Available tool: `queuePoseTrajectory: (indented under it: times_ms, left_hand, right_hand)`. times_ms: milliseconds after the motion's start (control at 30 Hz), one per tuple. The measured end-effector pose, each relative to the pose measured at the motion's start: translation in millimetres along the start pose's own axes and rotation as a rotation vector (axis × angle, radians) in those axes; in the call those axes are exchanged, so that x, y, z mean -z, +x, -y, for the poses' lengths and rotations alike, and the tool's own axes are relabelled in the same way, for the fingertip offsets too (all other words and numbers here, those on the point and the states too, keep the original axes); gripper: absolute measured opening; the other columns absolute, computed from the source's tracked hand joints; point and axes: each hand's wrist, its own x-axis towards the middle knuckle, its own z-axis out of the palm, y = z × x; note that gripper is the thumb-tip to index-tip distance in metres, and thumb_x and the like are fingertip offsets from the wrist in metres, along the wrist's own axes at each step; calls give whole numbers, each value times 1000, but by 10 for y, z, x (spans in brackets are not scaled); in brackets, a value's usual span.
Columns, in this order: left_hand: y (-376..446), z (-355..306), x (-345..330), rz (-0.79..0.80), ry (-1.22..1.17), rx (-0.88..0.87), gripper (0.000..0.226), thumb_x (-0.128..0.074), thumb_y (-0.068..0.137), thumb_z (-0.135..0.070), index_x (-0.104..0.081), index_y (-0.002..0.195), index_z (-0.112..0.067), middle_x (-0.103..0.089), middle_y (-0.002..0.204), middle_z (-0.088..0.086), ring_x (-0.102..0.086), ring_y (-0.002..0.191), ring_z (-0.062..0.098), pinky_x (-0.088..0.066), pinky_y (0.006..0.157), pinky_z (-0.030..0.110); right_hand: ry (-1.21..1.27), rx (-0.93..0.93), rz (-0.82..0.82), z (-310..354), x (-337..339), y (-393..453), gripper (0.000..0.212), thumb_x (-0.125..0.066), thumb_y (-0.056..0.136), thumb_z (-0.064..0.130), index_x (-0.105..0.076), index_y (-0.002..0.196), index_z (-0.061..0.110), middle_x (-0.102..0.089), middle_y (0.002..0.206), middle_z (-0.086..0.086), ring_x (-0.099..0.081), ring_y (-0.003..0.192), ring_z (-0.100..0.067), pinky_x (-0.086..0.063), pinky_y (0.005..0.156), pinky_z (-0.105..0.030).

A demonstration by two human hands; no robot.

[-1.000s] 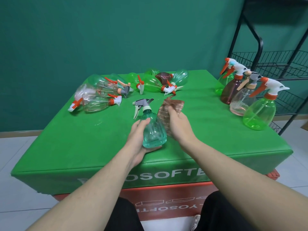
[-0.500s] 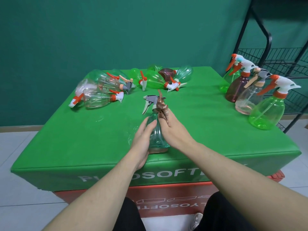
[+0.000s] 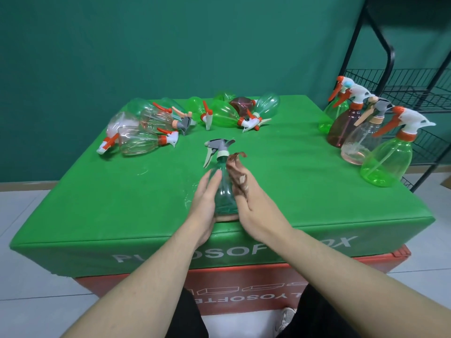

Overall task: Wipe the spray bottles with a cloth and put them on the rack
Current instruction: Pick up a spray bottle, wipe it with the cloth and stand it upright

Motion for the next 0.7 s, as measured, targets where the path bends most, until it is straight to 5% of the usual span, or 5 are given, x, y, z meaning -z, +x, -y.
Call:
queuePoseTrajectory:
  times_ms: [67,233,467,600,700]
  left_hand:
    - [33,14,29,15,-42,24,48,-55,99,-51,-53,142,-30,-71,129,5,-75,104,23,-63,68,44]
    - [-1,-5,13,12,-57,19,49,-58,97,-51,-54,141,-33,-71,130,1,-73,109,24,-61,70,45]
    - [47,119,40,46,25,-72,100,-80,56,-81,-54,145,-44,-58,148,-8,-53,139,17,-34,121,52]
    - [34,61,48,36,-8,2,70,-74,84,-58,-52,148,-37,-63,143,-4,-64,127,20,-51,105,56]
    - [51,63,67,31,-87,58,52,-62,99,-38,-50,150,-32,-68,136,1,-70,116,29,-57,89,64]
  right_hand:
    - [-90,41,41,-21,-22,-126,64,-35,102,21,-14,159,41,-16,168,17,-13,152,3,-18,127,-45]
    - [-233,67,74,-47,16,-231,67,-38,101,27,-10,159,45,-4,168,23,0,152,7,-11,126,-54]
    - [-246,33,-9,82,75,189,63,-37,105,50,-19,161,29,-14,169,10,-15,154,-6,-19,126,-46]
    - [-67,-32,-1,168,30,399,57,-30,109,40,-21,162,20,-17,169,3,-15,154,-6,-8,124,-23]
    - [-17,-35,-40,169,-50,465,56,-26,107,38,-27,160,19,-27,166,4,-21,152,-6,-17,127,-32]
